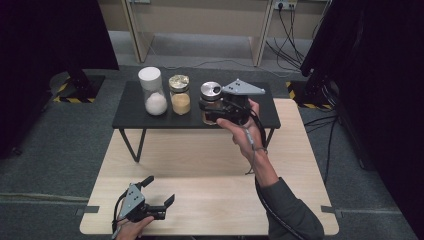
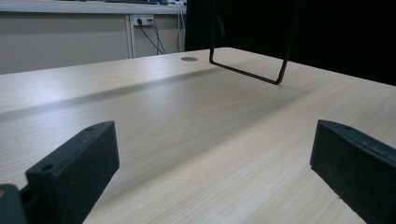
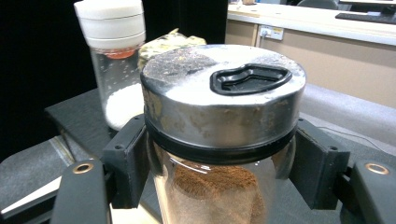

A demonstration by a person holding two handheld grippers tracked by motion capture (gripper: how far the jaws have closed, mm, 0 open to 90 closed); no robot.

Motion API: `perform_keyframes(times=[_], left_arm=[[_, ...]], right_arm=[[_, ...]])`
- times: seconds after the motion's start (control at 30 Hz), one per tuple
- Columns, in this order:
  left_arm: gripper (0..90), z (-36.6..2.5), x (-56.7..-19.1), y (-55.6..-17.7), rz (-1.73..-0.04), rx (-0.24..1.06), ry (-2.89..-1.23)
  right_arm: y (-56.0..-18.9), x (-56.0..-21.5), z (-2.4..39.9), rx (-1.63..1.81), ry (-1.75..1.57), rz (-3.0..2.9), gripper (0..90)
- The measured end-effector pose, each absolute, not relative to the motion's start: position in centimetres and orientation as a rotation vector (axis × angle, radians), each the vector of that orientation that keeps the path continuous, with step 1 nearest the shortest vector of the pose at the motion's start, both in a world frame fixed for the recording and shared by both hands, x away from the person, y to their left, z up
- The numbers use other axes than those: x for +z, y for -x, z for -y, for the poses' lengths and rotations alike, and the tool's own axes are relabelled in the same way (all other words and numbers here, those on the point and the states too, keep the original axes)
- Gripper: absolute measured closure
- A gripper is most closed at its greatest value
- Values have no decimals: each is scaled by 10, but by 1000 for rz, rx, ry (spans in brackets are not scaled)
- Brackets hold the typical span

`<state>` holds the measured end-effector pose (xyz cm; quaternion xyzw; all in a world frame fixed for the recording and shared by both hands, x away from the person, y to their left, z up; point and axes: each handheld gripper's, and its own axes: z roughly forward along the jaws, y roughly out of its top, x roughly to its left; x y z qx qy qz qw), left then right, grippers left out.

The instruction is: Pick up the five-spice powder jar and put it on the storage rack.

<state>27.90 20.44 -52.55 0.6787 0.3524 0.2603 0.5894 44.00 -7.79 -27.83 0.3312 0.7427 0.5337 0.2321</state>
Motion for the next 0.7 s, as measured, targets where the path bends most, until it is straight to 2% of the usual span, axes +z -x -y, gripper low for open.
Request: perform_keyframes(times=[0.7], left_arm=[[6,-205,-525,-279,-819,604,-1580]], right_arm=[[-460,-283,67,1456,-955,-1990,307]])
